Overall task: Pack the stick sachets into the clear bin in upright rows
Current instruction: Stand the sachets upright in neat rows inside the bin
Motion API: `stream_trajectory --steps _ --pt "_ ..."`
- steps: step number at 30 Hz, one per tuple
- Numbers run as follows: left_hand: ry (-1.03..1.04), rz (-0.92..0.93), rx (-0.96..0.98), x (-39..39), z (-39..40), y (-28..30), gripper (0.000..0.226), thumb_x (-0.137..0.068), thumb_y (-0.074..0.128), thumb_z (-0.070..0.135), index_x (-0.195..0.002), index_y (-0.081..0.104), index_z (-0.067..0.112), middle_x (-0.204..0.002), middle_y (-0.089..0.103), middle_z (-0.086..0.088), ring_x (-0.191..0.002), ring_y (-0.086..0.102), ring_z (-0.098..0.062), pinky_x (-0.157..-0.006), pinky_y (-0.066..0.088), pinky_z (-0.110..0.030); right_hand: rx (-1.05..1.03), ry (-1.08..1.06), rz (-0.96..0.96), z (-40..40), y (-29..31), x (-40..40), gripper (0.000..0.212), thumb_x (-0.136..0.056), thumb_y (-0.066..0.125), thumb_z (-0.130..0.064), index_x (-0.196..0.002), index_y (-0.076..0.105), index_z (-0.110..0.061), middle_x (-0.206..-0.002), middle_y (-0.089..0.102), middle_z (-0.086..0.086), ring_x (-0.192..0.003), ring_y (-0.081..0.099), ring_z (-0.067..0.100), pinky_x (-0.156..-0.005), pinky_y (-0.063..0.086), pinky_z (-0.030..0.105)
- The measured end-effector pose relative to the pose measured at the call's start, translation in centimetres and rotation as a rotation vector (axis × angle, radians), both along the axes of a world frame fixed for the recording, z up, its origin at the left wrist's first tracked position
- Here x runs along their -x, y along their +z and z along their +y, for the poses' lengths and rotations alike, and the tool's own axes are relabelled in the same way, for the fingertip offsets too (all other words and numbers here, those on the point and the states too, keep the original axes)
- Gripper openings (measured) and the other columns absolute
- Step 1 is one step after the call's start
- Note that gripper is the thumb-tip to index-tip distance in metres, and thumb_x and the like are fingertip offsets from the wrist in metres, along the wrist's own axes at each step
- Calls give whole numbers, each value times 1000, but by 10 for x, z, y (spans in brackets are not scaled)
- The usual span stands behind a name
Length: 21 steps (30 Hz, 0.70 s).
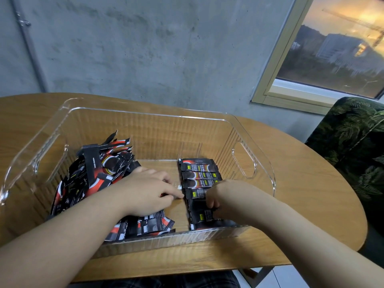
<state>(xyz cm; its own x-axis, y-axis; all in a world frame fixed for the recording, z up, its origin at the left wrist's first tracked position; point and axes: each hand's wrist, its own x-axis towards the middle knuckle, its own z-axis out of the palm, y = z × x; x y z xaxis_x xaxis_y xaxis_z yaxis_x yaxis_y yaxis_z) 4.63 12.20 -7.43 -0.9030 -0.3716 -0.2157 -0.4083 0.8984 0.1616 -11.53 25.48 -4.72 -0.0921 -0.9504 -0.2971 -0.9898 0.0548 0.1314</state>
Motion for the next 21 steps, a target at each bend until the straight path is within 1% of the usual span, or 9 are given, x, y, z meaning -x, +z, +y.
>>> stream_trajectory --steps 5,9,11,14,17,19,21 --pt "-4 -6 2 0 -1 0 37 -101 28 43 -130 41 60 -144 33 17 -134 29 -9 -113 11 -34 55 -4 -6 0 -2 2 24 -89 61 -24 -113 62 -22 -111 63 0 -103 58 20 -74 40 26" --pt "3 1 2 1 -2 -1 37 -101 26 43 -129 44 58 -144 35 18 -134 31 -8 -114 11 -35 68 -12 -8 -1 -3 1 21 -91 59 -23 -111 63 -21 -110 63 1 -102 59 21 -76 43 27" --pt "11 7 6 1 -3 -3 38 -101 25 44 -132 45 53 -144 37 18 -134 33 -8 -114 12 -35 57 -27 -11 -1 -3 0 20 -91 57 -22 -110 65 -19 -108 65 2 -101 60 21 -76 44 27" --pt "25 13 16 2 -3 -4 42 -102 21 41 -136 45 41 -143 40 16 -131 37 -8 -114 15 -33 73 -34 -20 -4 -2 1 17 -91 57 -21 -106 66 -19 -104 65 3 -98 60 22 -78 49 31" --pt "46 31 21 3 -4 -5 44 -103 19 34 -133 51 28 -140 44 13 -127 41 -9 -112 17 -30 64 -38 -19 -6 -5 0 17 -90 56 -18 -105 65 -17 -102 65 4 -96 60 24 -77 49 32" --pt "51 35 18 4 -5 -6 45 -103 19 31 -131 53 25 -139 45 13 -127 41 -7 -111 16 -28 68 -45 -21 -7 -9 1 16 -88 55 -12 -100 64 -15 -97 65 5 -91 61 26 -76 52 36" --pt "56 38 11 4 -5 -6 45 -103 19 30 -131 54 25 -139 46 13 -127 41 -5 -112 15 -28 80 -45 -3 -7 -13 4 15 -84 55 -7 -95 62 -15 -91 64 5 -84 60 26 -71 53 37"
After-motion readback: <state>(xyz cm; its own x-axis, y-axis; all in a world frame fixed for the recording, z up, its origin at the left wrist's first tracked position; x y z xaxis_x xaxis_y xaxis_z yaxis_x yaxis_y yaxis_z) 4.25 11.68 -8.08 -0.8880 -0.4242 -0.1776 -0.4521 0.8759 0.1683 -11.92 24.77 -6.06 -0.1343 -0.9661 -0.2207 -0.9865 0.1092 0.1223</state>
